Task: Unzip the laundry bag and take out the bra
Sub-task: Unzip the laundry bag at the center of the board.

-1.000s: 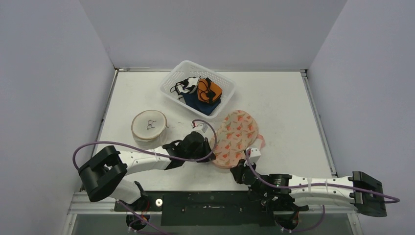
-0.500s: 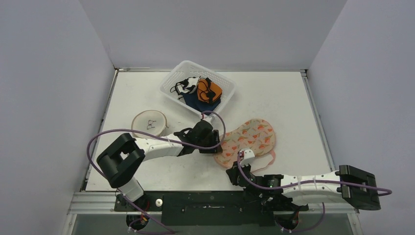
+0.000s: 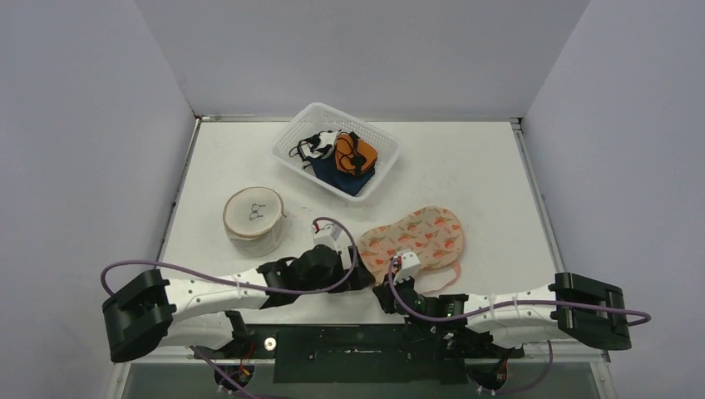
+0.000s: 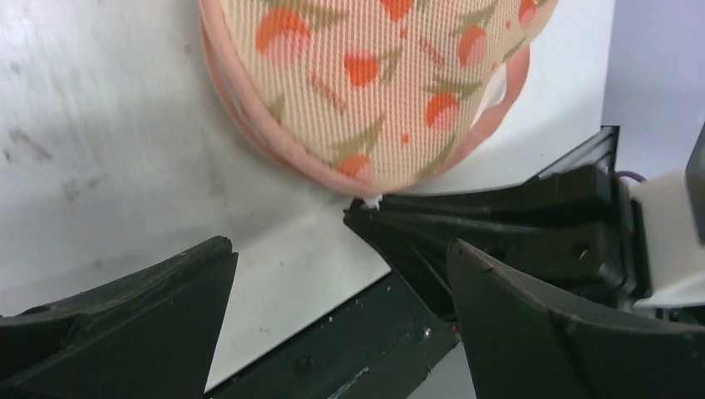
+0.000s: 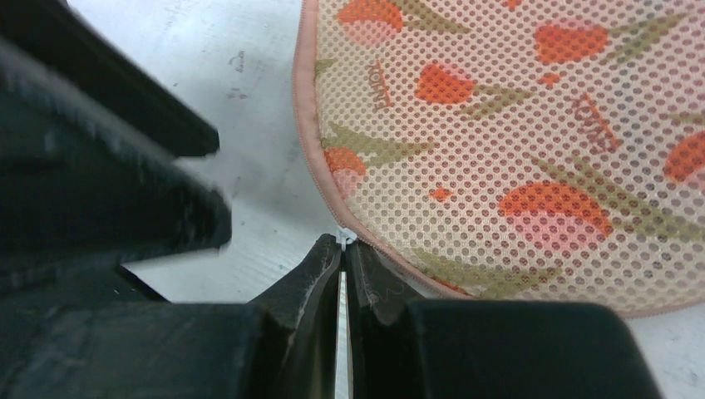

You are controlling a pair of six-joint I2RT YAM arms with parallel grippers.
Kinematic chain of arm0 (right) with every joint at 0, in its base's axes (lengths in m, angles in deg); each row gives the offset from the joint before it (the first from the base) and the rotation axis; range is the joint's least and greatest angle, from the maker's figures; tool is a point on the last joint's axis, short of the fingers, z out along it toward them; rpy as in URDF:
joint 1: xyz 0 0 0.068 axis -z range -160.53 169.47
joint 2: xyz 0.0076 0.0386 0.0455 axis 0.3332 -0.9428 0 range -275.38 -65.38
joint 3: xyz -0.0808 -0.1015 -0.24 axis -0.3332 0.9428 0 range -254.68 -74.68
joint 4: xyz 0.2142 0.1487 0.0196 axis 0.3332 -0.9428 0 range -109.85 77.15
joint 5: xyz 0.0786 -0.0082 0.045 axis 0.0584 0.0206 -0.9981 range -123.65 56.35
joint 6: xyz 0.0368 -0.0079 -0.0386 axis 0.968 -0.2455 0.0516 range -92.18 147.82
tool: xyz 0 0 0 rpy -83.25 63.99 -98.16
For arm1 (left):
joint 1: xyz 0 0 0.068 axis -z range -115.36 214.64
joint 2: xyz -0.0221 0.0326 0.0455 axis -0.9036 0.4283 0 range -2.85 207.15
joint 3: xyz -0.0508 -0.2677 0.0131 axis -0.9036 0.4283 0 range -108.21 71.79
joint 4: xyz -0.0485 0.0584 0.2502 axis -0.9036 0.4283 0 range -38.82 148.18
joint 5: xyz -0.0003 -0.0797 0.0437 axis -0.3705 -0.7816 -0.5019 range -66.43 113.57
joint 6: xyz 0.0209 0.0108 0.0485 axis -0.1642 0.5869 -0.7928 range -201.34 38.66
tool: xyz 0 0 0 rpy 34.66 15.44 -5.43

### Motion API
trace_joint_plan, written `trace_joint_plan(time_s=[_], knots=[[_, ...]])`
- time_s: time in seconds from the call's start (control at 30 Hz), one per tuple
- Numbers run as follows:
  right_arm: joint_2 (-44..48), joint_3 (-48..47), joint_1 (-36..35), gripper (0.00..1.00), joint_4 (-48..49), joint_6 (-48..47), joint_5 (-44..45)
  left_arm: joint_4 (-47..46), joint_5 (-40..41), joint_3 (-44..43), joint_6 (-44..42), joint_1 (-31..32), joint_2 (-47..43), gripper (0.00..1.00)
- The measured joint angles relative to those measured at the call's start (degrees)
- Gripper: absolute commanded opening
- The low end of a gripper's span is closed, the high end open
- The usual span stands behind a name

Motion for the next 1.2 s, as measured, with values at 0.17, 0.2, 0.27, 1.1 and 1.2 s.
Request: trace_joint_plan(time_s=[0.17, 0.2, 0.27, 1.1, 1.2], knots=[[-1.75, -1.77, 0.04, 0.05, 2.36, -2.43, -1.55, -8.96, 5.64, 10.82, 8.31, 5.27, -4.63, 0.97], [-1.75, -1.92, 0.04, 0.05, 2.82, -2.8, -1.81, -10.32, 6.34, 12.13, 9.51, 5.27, -4.39, 0.97], [-1.66, -2.08, 0.04, 0.05, 3.23, -3.43, -2.14, -12.07, 7.89, 13.35, 11.23, 5.25, -3.67, 0.97], [-0.98, -2.08, -0.02, 0.05, 4.28, -4.76, -4.09, -32.7, 6.03, 14.05, 21.99, -1.29, 11.63, 0.28], [-0.11, -2.03, -0.07, 0.05, 2.84, -4.46, -3.85, -32.3, 6.14, 14.05, 21.97, -1.29, 11.15, 0.09]])
